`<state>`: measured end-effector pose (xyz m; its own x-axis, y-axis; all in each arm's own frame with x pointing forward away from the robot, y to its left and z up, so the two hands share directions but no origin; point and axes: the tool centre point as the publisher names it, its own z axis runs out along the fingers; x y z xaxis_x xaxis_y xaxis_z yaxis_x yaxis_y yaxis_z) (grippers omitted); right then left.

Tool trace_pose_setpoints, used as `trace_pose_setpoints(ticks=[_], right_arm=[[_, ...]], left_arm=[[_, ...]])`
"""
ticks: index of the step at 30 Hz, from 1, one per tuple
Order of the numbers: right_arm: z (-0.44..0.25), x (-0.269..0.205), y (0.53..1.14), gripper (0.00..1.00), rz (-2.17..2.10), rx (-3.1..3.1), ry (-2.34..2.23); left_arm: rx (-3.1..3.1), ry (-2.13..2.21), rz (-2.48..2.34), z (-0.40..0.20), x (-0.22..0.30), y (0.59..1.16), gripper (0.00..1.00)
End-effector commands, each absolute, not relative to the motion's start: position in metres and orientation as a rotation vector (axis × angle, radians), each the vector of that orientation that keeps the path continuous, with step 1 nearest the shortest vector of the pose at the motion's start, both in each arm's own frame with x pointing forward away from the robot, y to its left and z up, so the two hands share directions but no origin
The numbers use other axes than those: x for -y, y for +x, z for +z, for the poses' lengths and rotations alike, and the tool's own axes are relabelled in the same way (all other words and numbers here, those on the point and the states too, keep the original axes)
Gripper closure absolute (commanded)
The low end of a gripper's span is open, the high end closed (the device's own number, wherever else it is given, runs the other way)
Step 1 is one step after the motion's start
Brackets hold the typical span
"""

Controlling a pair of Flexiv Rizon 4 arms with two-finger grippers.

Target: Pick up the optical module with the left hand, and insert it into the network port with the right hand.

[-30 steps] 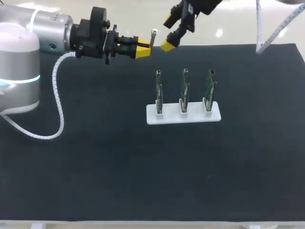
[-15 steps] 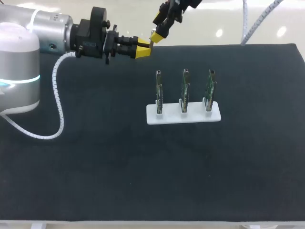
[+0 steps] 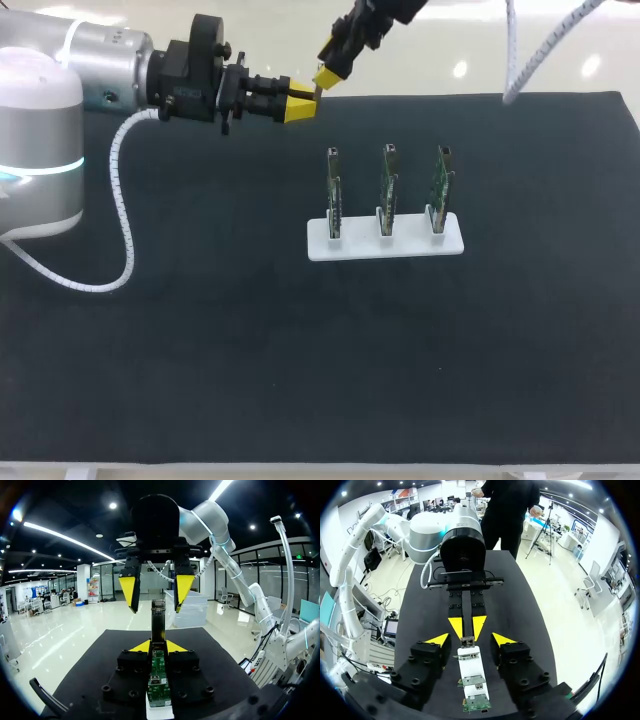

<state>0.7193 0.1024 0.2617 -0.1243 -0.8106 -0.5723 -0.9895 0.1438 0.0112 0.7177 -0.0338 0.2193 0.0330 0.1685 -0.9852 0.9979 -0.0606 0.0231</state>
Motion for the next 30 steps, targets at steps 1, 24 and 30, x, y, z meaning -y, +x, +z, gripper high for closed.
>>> trace_pose_setpoints(ticks=[1,24,30], right_arm=[[0.2599,-0.1019,0.7150,0.51,0.544,-1.993,-1.709],[0.2612,-0.1009,0.7163,0.67,0.535,-1.999,-1.714],[0.2618,-0.1028,0.7159,0.72,0.529,-2.003,-1.713]], left_arm=[[-1.284,1.386,-1.140,0.2190,0.0341,0.7158,1.00],[-1.284,1.386,-1.140,0.2190,0.0341,0.7158,1.00],[-1.284,1.386,-1.140,0.2190,0.0341,0.7158,1.00]])
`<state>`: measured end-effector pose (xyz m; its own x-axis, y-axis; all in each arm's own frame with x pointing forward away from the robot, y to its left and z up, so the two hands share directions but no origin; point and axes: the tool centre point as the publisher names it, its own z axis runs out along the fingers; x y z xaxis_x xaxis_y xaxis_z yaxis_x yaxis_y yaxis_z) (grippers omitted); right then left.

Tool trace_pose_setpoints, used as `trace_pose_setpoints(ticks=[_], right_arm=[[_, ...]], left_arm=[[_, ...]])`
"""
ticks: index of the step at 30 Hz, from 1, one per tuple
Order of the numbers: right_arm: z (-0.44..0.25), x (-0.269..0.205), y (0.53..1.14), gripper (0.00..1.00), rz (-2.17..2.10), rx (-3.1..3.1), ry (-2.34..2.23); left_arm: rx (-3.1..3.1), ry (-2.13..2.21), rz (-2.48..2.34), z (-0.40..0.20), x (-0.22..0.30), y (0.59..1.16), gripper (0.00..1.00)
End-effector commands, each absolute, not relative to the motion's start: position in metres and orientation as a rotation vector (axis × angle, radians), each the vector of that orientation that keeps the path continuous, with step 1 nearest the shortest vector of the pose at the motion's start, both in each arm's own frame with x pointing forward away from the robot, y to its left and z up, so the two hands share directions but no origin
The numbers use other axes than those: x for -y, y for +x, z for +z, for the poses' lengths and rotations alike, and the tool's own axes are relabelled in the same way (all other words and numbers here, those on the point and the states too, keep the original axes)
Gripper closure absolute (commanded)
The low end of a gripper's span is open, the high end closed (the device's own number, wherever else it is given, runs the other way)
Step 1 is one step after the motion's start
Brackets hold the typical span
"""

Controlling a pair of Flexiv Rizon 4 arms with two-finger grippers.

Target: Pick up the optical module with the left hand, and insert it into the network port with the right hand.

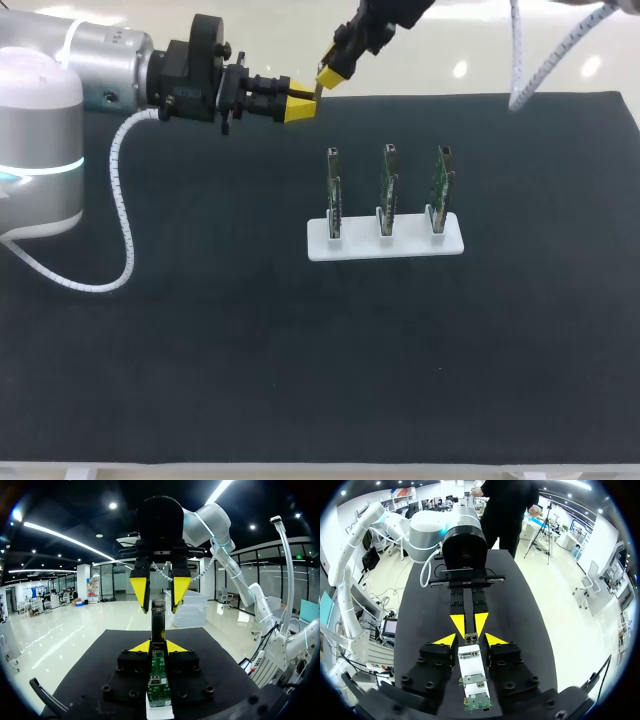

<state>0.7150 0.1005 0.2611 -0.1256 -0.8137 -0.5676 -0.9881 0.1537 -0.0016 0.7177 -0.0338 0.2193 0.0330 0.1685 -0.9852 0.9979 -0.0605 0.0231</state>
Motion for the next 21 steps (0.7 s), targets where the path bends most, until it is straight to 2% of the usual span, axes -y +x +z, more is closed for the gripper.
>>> trace_pose_setpoints(ticks=[1,6,8,9,10,20,21], right_arm=[[0.2621,-0.1035,0.7160,0.75,0.530,-2.004,-1.712],[0.2610,-0.1067,0.7162,0.76,0.529,-2.006,-1.708],[0.2604,-0.1075,0.7160,0.80,0.530,-2.005,-1.706],[0.2603,-0.1080,0.7163,0.97,0.530,-2.005,-1.706],[0.2603,-0.1081,0.7163,1.00,0.530,-2.005,-1.706],[0.2601,-0.1101,0.7171,1.00,0.523,-2.007,-1.710],[0.2603,-0.1104,0.7175,1.00,0.523,-2.008,-1.711]], left_arm=[[-1.284,1.386,-1.140,0.2190,0.0341,0.7158,1.00],[-1.284,1.386,-1.140,0.2190,0.0341,0.7158,1.00],[-1.284,1.386,-1.140,0.2190,0.0341,0.7158,1.00],[-1.284,1.386,-1.140,0.2190,0.0341,0.7158,1.00],[-1.284,1.386,-1.140,0.2190,0.0341,0.7158,1.00],[-1.284,1.386,-1.140,0.2190,0.0341,0.7158,1.00],[-1.284,1.386,-1.140,0.2190,0.0341,0.7158,0.74]])
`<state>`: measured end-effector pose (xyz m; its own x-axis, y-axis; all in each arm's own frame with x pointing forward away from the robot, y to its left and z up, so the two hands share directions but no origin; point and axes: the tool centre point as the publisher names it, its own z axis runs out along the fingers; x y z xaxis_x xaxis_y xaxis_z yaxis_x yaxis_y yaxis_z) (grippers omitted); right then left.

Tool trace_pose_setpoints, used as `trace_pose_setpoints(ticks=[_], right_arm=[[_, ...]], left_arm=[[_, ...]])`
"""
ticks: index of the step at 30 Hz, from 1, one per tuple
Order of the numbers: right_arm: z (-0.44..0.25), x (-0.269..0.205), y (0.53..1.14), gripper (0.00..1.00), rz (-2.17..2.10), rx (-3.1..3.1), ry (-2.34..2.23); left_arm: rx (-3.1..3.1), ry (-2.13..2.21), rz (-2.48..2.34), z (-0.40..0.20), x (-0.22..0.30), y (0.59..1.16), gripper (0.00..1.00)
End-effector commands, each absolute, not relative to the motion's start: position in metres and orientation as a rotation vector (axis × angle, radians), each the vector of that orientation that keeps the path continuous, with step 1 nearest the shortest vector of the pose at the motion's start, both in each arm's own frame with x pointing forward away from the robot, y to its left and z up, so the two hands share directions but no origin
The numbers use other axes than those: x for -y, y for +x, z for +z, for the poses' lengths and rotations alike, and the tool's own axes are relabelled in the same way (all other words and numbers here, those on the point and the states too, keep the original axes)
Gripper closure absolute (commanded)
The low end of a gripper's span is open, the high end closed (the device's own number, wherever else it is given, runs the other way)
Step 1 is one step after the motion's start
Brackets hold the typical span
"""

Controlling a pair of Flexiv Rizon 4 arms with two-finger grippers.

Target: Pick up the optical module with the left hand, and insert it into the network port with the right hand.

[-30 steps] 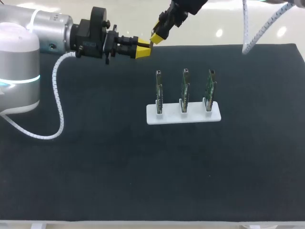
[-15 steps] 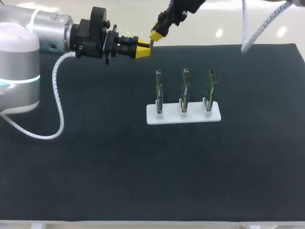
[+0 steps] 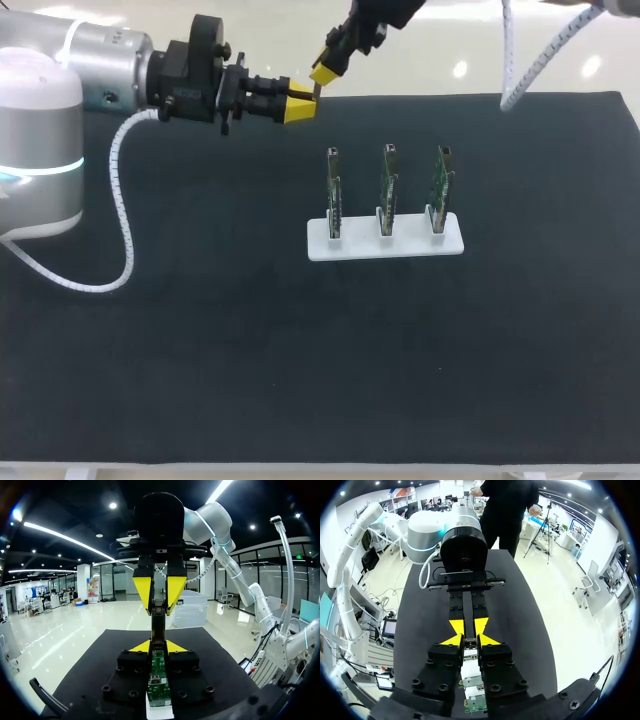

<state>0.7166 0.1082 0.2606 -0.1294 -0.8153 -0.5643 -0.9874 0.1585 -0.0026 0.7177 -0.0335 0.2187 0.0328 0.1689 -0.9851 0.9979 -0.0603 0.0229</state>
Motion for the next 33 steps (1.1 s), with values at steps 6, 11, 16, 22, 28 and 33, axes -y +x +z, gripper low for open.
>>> trace_pose_setpoints(ticks=[6,11,16,22,28,33], right_arm=[[0.261,-0.111,0.718,1.00,0.521,-2.009,-1.712],[0.261,-0.112,0.718,1.00,0.520,-2.010,-1.713],[0.261,-0.112,0.718,1.00,0.518,-2.011,-1.717],[0.262,-0.113,0.720,1.00,0.514,-2.009,-1.722],[0.262,-0.113,0.721,1.00,0.511,-2.006,-1.730],[0.263,-0.111,0.722,1.00,0.512,-2.007,-1.738]], left_arm=[[-1.284,1.386,-1.140,0.219,0.034,0.716,0.00],[-1.284,1.386,-1.140,0.219,0.034,0.716,0.00],[-1.284,1.386,-1.140,0.219,0.034,0.716,0.00],[-1.284,1.386,-1.140,0.219,0.034,0.716,0.00],[-1.353,1.428,-1.113,0.221,0.010,0.711,0.00],[-1.388,1.488,-1.109,0.219,-0.018,0.706,0.00]])
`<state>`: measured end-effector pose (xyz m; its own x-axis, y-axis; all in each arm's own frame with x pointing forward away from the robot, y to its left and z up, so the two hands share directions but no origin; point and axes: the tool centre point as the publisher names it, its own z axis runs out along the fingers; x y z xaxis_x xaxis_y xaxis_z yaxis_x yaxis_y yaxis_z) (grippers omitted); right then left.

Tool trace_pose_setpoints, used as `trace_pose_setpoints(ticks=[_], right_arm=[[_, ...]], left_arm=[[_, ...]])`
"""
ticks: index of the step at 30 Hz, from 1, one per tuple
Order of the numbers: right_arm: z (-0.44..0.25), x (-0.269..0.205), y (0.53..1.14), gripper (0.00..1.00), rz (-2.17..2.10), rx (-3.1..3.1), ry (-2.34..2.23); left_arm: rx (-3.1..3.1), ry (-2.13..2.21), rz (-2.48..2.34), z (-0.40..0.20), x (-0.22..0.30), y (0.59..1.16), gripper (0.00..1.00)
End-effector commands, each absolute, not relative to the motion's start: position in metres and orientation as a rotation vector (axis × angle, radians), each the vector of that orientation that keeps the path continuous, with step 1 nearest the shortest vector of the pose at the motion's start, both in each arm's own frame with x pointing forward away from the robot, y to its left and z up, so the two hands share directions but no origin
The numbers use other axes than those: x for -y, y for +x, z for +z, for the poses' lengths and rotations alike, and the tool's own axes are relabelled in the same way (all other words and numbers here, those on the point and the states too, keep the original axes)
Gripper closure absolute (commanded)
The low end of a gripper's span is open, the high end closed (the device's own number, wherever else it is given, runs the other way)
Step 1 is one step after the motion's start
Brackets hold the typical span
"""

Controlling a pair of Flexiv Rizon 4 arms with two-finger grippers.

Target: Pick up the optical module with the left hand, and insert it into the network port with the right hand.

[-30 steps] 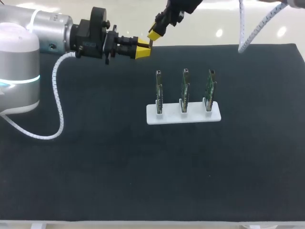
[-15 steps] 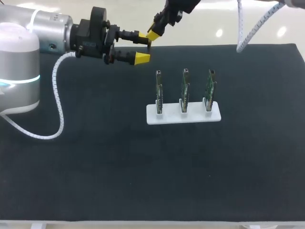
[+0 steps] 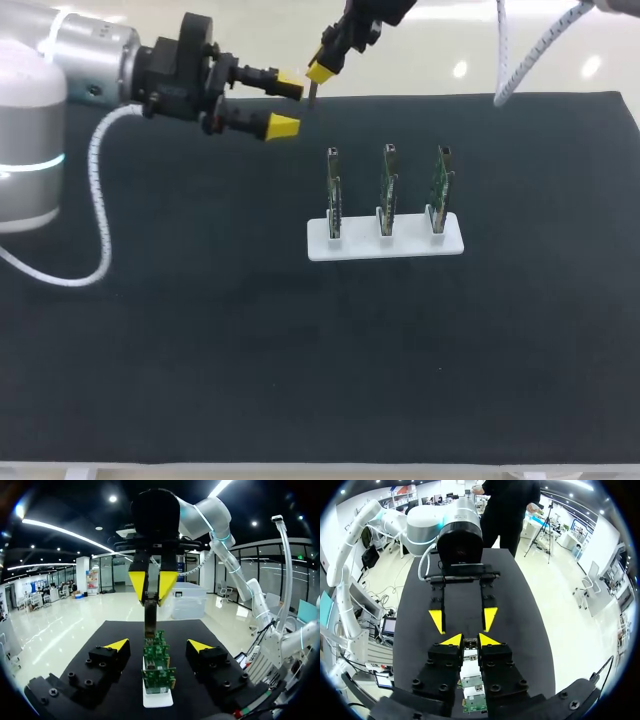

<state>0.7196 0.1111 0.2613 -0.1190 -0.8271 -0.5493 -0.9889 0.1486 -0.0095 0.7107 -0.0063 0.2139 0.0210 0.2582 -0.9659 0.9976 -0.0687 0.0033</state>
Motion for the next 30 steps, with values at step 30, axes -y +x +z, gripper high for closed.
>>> trace_pose_setpoints(ticks=[30], right_arm=[[0.260,-0.095,0.735,1.00,0.502,-1.959,-1.826]], left_arm=[[-1.626,1.693,-0.944,0.229,-0.113,0.704,0.00]])
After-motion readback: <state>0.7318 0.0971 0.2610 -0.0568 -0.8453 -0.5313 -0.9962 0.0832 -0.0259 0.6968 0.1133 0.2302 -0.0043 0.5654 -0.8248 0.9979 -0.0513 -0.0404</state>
